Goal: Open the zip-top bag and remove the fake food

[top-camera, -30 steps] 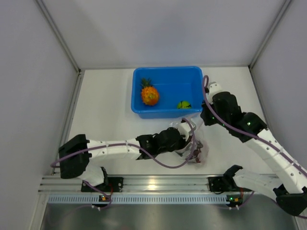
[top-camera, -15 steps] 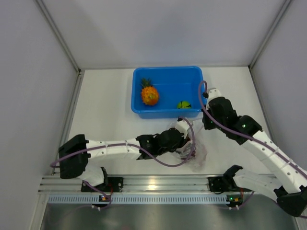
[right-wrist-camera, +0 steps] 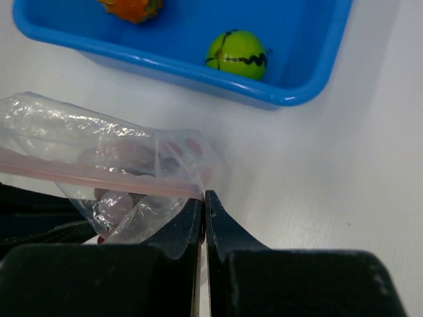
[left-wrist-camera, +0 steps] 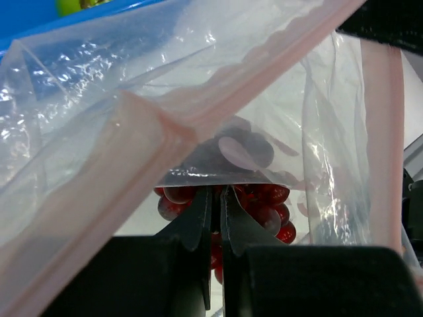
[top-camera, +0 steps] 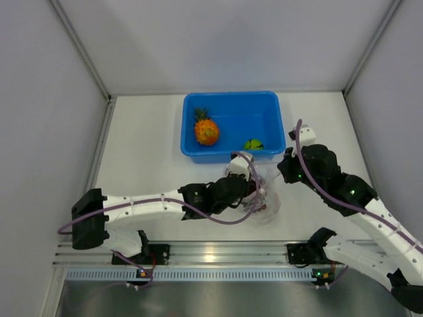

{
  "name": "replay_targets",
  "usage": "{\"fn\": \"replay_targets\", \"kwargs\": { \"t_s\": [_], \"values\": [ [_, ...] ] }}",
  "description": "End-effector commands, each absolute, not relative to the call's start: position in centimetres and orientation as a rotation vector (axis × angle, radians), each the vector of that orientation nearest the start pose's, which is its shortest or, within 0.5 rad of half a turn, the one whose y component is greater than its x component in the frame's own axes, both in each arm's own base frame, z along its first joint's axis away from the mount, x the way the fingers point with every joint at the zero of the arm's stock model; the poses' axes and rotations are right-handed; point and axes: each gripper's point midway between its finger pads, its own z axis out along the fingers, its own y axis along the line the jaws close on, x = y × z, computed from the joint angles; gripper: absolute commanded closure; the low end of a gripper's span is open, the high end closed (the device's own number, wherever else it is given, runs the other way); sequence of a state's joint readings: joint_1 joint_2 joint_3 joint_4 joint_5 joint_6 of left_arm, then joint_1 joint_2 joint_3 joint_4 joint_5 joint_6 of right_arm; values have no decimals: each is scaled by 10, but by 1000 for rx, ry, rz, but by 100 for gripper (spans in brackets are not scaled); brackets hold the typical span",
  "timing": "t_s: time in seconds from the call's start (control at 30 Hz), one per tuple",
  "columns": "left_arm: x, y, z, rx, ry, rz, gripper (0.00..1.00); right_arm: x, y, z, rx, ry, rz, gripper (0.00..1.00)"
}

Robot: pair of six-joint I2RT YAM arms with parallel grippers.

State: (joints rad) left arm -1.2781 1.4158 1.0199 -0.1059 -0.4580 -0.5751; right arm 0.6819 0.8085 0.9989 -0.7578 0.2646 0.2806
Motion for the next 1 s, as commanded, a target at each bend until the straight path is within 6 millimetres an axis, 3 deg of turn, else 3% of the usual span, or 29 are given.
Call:
{"fn": "replay_targets", "kwargs": {
  "t_s": [0.0,0.07,0.17,0.23,0.43,0.67,0.7,0.77,0.97],
  "values": [
    [195,-362,242,185,1966,-689,100,217,104,241,-274,2056,173,100],
    [198,-367,238,204,1967,-663,100,205,146,257,-365,1977,464,100],
    [200,-376,235,236,1971,-648,100,184,183,269,-465,1929,735,100],
    [201,-381,235,272,1969,-637,100,175,194,273,-488,1925,832,100],
    [196,-394,244,346,1918,-688,100,172,204,275,-419,1938,923,100],
    [191,-405,237,387,1899,-691,100,187,190,258,-305,2019,790,100],
    [192,-406,232,395,1907,-677,100,187,192,254,-308,2032,790,98],
    [191,-410,231,403,1911,-685,100,189,193,247,-312,2056,764,86],
    [190,-417,224,438,1945,-666,100,183,205,235,-406,2098,691,73]
  ]
}}
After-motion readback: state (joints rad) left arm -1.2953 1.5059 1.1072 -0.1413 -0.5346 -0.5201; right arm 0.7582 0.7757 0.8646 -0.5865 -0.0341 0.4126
